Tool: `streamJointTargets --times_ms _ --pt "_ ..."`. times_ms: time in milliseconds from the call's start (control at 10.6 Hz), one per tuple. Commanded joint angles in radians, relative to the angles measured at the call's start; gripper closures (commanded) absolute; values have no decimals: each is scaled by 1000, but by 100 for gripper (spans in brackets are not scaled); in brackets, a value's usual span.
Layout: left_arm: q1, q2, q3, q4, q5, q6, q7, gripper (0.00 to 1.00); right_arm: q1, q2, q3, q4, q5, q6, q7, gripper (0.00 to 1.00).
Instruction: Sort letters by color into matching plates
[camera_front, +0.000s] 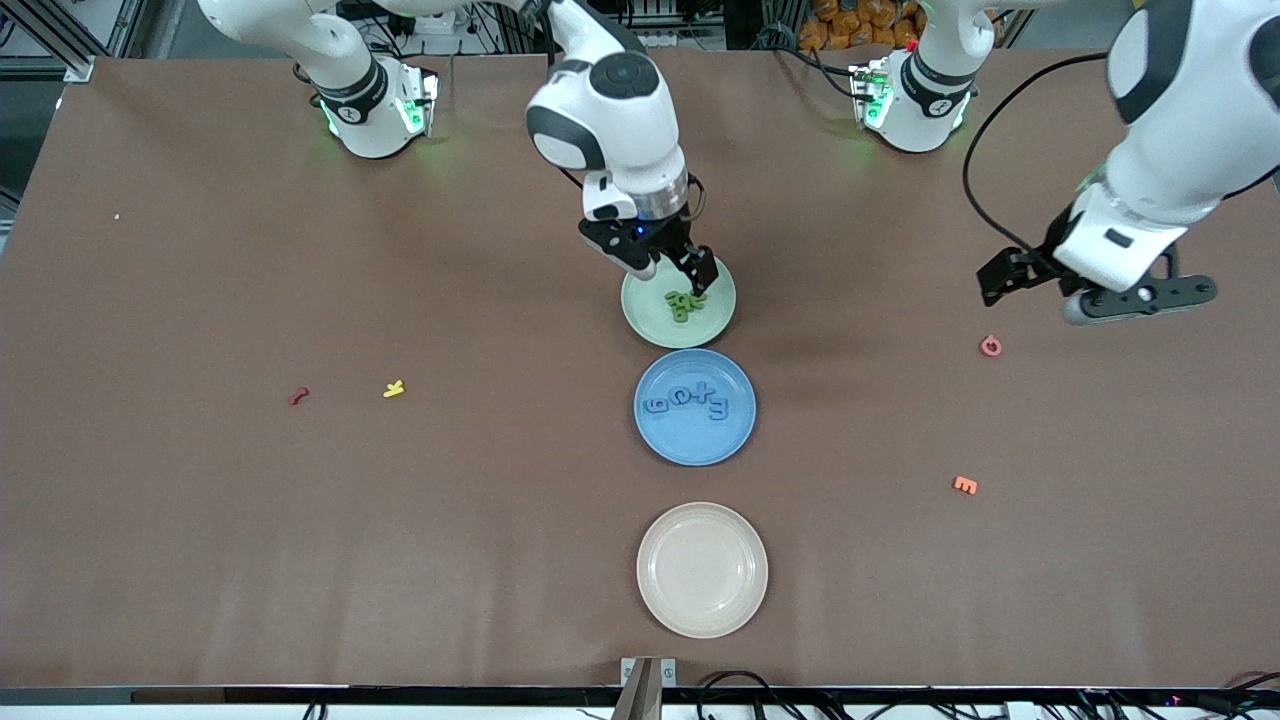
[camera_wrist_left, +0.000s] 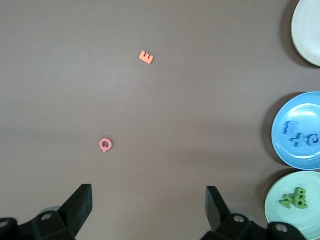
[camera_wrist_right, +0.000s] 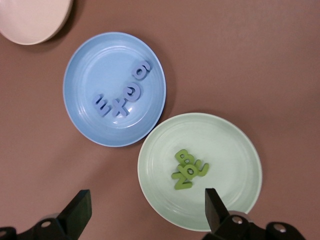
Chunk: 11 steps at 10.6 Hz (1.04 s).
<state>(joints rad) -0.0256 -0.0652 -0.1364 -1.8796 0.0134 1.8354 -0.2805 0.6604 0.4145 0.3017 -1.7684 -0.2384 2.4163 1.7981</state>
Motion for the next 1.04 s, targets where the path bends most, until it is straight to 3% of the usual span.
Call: streamJointTargets --times_ms 0,188,565,942 --pt "3 30 27 153 -29 -79 69 0 -82 -238 25 -173 199 -52 -339 0" --pt "3 86 28 278 -27 -219 121 0 -146 -336 34 -174 295 -207 -541 0" --pt "4 77 23 364 -16 -327 158 0 -283 -486 37 -169 385 -414 -817 0" --pt "4 76 26 375 -23 -326 179 0 -434 -519 7 -33 396 -695 -1144 0"
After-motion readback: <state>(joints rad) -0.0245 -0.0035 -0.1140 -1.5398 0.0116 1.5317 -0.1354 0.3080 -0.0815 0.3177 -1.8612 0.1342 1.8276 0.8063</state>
